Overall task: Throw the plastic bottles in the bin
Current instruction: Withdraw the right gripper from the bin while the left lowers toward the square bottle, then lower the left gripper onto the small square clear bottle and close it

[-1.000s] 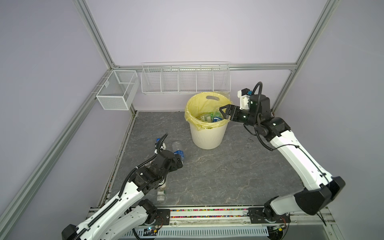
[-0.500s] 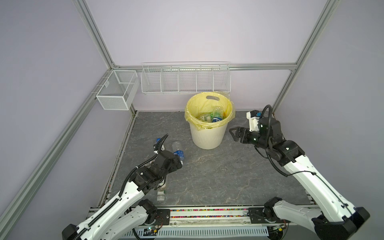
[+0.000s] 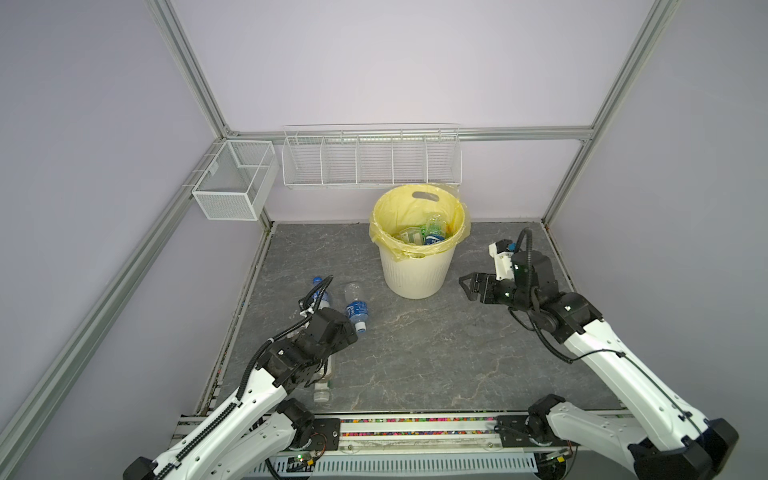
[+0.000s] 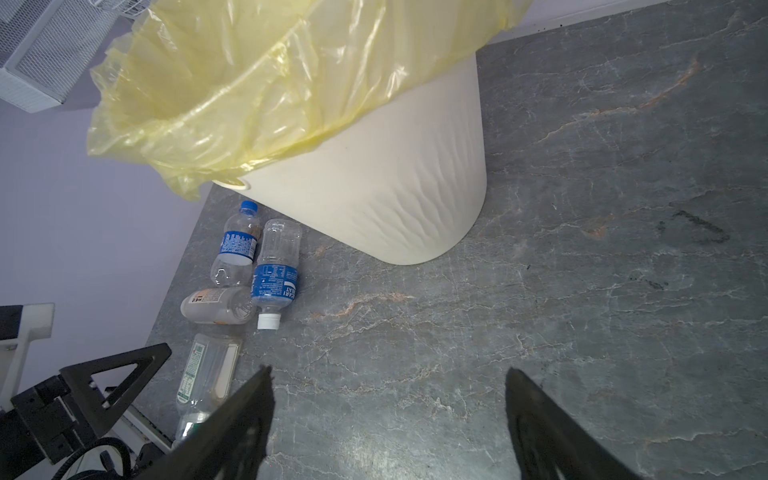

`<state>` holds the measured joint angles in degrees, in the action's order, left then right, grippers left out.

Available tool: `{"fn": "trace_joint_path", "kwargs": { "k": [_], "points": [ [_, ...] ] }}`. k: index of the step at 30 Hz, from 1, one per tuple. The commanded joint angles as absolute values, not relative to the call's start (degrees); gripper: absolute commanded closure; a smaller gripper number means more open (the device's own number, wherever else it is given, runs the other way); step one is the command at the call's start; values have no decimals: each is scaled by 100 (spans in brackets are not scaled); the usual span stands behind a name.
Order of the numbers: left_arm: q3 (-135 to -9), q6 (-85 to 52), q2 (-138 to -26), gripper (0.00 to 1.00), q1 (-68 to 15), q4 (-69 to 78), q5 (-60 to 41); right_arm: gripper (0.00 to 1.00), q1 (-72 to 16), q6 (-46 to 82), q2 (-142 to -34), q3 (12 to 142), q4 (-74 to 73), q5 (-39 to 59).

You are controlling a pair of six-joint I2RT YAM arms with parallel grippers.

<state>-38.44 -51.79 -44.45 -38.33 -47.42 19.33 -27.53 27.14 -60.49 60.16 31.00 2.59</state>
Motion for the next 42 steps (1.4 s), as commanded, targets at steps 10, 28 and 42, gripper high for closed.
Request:
{"fn": "trace_joint_path", "kwargs": {
  "k": [10,28,42],
  "points": [
    [-3222,-4652,-4476,1,-2721,-4527,1341,12,-2773,2751,-5766,5731,3040,252],
    [-2555,-4524,-4704,1,-2672,-3741,1424,12,-2770,2834,-5879,5722,2993,223],
    [-2257,-4549,-4782,1,-2672,-3499,1120,12,-2771,2865,-5866,5662,3010,199]
  ]
}}
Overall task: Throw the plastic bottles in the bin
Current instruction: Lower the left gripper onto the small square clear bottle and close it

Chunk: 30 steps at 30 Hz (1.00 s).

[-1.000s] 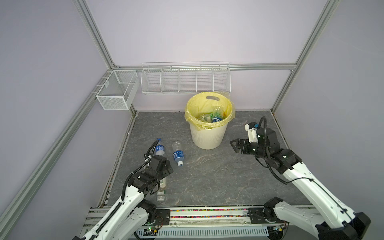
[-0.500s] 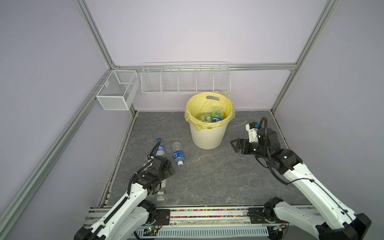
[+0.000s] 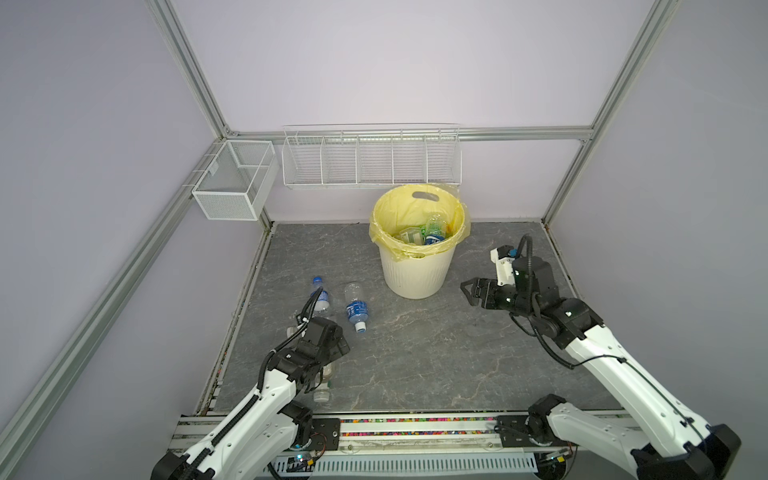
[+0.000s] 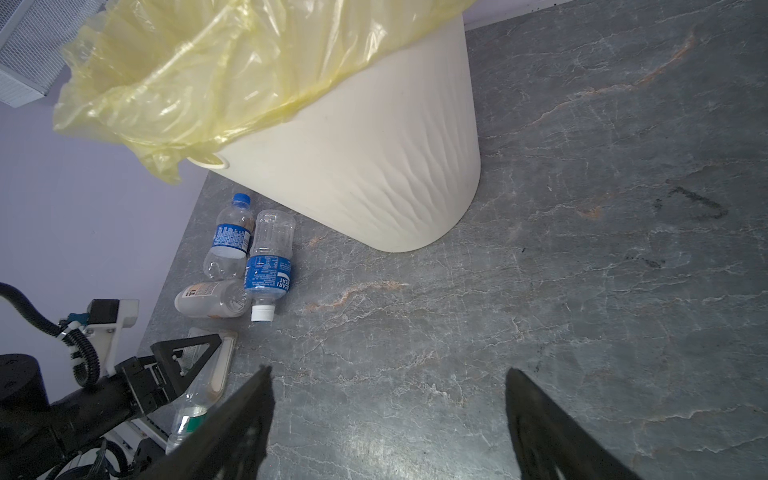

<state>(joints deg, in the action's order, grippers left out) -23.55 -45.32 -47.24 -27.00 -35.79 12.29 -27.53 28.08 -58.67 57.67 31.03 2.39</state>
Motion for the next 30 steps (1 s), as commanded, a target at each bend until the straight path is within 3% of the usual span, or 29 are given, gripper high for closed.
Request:
{"fn": "trace_joint_path", "kwargs": {
  "k": [1,11,23,30],
  "points": [
    [-2242,-4558,-4794,1,-2672,-3498,1096,12,-2774,2865,-5854,5660,3012,197],
    [-2077,-4712,-4489,3,-2681,-3545,911,12,-2769,2909,-5766,5595,3052,165],
    [-1727,-4898,-4351,18,-2786,-3551,598,12,-2775,2997,-5766,5502,2981,187],
    [-1787,-5019,-4351,33,-2908,-3525,578,12,-2773,3012,-5766,5477,2979,197]
  ]
}}
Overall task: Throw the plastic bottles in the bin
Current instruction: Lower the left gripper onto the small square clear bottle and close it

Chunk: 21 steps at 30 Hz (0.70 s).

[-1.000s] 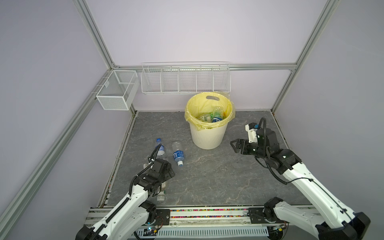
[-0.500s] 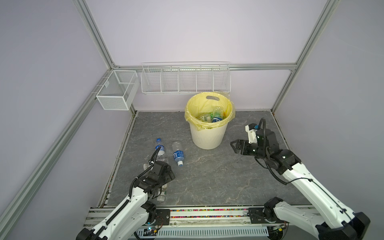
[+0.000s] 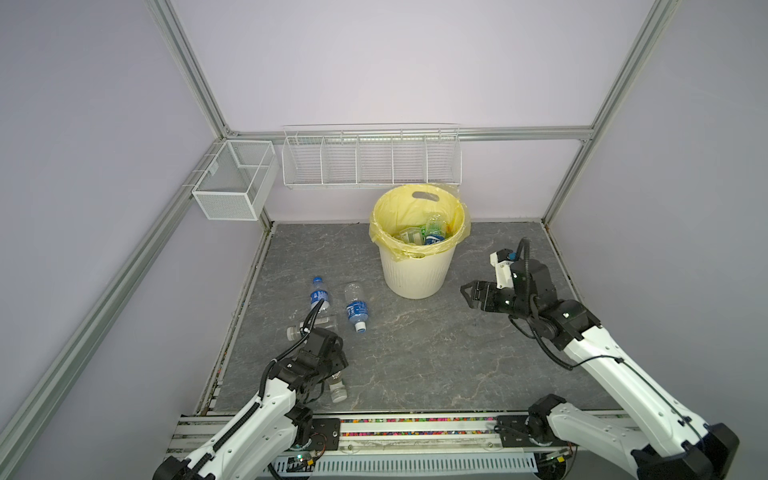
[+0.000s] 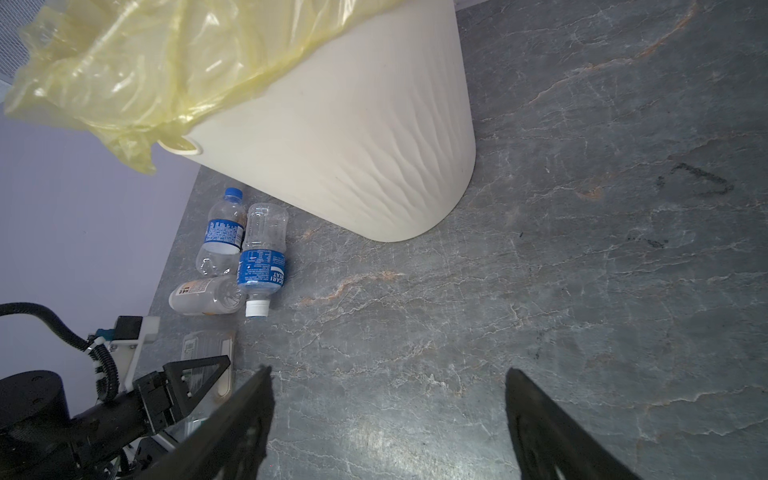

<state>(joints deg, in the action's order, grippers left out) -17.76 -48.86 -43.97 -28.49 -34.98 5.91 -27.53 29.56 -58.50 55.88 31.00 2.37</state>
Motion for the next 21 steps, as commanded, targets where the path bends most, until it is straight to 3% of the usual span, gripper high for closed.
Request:
{"fn": "trace_joint_path", "kwargs": {
  "k": [1,7,21],
  "points": [
    [-1813,-5023,-4378,34,-2924,-3527,588,12,-2774,3014,-5768,5483,2982,194],
    [-1942,-5005,-4529,42,-3046,-3487,611,12,-2775,3024,-5742,5417,3005,195],
    [-2074,-5017,-4622,43,-3199,-3367,567,12,-2770,3041,-5722,5265,3062,174]
  ]
}}
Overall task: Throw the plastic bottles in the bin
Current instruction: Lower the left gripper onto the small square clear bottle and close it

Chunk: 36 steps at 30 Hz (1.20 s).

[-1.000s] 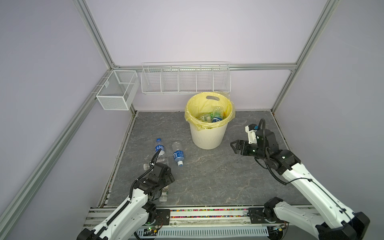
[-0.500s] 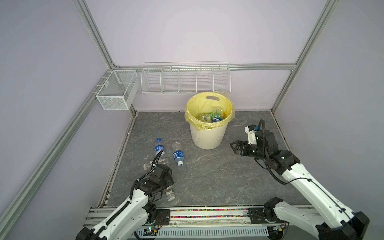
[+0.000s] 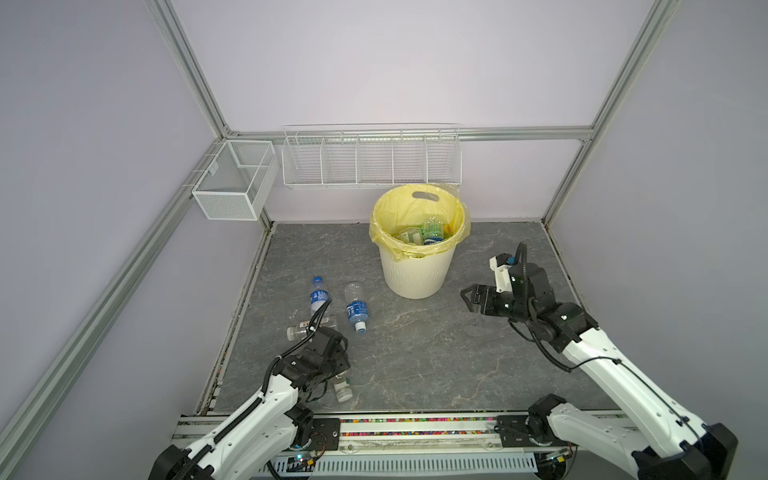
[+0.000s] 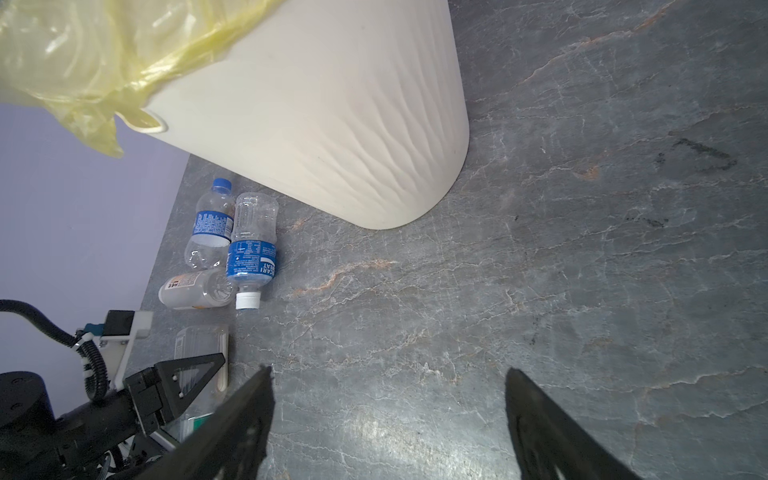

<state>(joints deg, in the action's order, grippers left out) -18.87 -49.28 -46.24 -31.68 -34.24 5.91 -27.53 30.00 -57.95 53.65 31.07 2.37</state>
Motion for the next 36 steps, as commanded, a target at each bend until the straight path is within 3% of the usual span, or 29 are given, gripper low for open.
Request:
{"fn": "trace_joint_path", "kwargs": {
  "k": [1,36],
  "points": [
    [-2081,-5010,-4610,43,-3199,-3351,542,12,-2770,3041,-5723,5246,3067,169],
    [-3276,-4906,-4244,44,-3408,-4088,428,12,-2775,3454,-5722,4461,2922,188]
  ]
}}
